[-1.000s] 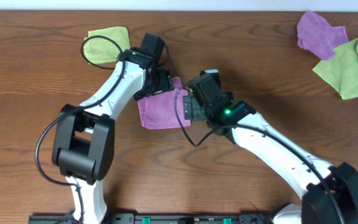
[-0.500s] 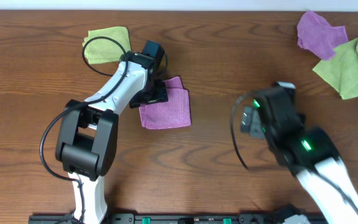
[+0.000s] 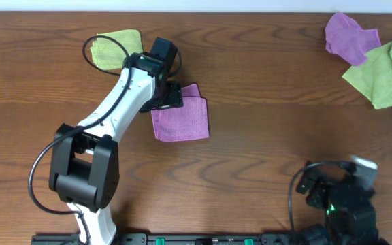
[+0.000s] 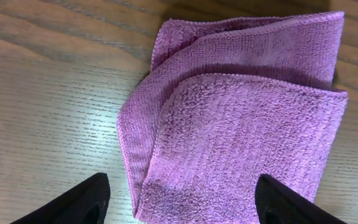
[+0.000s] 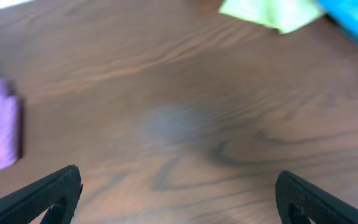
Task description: Fold the cloth
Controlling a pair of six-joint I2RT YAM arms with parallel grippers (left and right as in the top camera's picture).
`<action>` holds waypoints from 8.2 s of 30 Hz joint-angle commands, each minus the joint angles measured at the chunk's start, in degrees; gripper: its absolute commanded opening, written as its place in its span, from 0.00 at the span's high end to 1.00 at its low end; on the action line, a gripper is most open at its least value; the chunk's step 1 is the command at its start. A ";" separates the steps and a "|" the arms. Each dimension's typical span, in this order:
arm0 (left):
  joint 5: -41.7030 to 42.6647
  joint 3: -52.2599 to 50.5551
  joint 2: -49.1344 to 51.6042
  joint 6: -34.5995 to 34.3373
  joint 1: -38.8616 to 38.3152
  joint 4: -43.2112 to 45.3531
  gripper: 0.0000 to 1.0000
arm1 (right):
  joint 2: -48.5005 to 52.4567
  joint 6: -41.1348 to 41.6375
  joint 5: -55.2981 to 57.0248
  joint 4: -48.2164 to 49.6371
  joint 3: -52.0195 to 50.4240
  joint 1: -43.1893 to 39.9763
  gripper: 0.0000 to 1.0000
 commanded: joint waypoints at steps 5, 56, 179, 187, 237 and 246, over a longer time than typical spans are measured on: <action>0.39 0.26 -1.05 1.31 -0.57 -1.42 0.26 | -0.57 17.49 7.61 0.35 -10.78 -0.39 0.01; -5.29 0.24 -1.75 -9.29 -5.22 -12.46 0.02 | -0.57 -8.13 9.60 10.19 -19.50 2.67 0.01; -35.98 -47.82 -6.01 -93.66 -25.94 62.71 0.05 | -0.57 -8.13 9.60 10.19 -19.50 2.69 0.01; -35.95 -41.40 -0.68 -92.21 -21.51 62.77 0.94 | -0.57 -8.13 9.60 10.19 -19.50 2.67 0.01; -36.33 -23.54 -17.09 -61.75 1.66 66.07 0.94 | -0.57 -8.13 9.62 10.19 -19.50 2.67 0.01; -33.53 -11.63 -5.62 -54.12 10.88 71.08 0.94 | -0.57 -8.13 9.60 10.19 -19.50 2.67 0.01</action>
